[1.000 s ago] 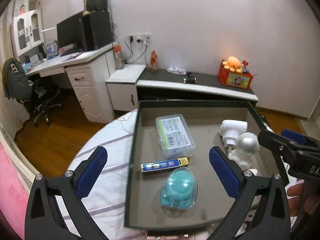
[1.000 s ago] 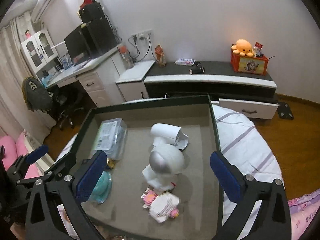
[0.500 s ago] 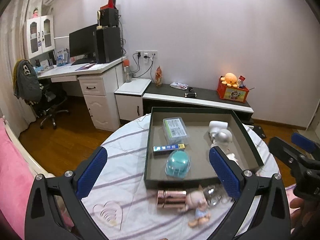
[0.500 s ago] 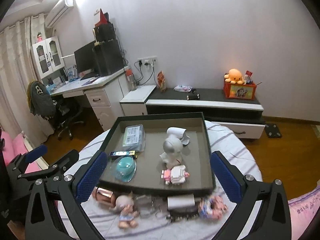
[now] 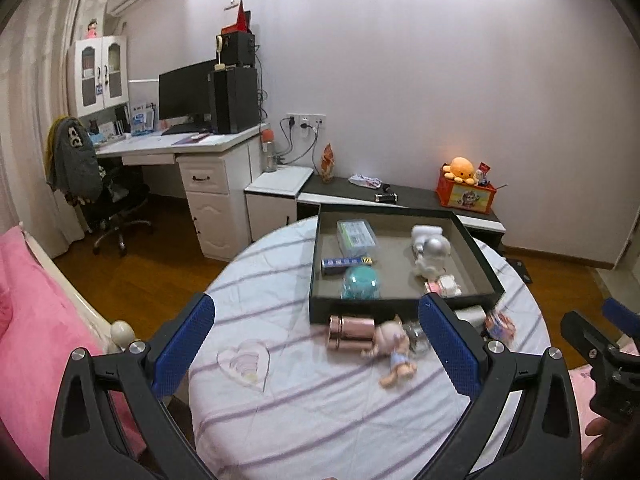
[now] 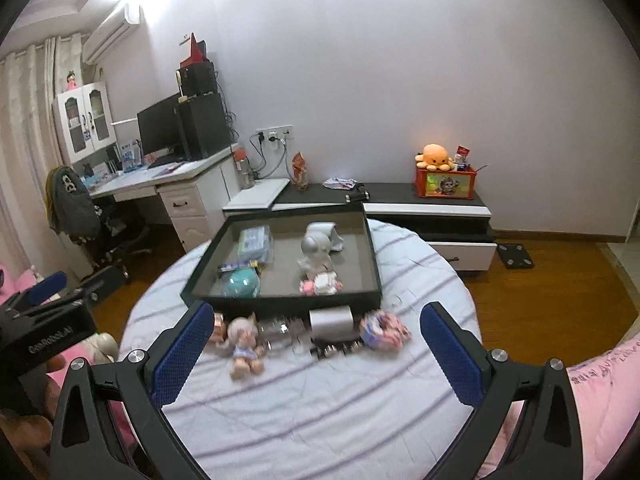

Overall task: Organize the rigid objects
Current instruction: 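Withdraw both open tools from the tray toward the remaining table items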

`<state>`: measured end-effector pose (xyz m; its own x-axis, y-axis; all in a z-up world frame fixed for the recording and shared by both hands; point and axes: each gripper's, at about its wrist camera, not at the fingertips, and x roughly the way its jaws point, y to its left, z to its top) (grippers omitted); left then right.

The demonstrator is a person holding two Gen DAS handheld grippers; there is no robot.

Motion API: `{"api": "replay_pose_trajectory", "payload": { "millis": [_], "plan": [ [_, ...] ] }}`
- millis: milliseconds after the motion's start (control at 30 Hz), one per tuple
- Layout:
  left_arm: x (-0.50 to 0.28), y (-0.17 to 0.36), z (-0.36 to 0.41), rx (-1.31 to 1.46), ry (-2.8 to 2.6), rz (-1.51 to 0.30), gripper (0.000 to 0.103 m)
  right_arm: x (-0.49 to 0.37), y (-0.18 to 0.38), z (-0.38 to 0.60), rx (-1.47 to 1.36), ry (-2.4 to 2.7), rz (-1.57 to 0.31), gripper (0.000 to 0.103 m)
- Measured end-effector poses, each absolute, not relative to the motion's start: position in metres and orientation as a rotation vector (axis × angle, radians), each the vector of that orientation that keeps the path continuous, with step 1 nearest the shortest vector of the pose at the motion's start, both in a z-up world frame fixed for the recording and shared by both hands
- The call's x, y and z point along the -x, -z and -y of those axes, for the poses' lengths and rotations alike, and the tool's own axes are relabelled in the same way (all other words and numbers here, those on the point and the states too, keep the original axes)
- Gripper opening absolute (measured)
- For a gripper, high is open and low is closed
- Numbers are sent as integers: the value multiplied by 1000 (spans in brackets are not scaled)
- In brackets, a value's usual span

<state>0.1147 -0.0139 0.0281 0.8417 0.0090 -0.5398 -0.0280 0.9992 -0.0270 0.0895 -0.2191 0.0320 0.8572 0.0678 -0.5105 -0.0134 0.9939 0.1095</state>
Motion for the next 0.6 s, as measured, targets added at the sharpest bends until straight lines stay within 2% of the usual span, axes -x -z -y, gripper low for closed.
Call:
{"api": "replay_pose_trajectory", "payload": {
  "millis": [600],
  "plan": [
    [-81,-22,22,25,-2,-582,103,-61,-25,218,-112,-53,-553,103]
  ]
}}
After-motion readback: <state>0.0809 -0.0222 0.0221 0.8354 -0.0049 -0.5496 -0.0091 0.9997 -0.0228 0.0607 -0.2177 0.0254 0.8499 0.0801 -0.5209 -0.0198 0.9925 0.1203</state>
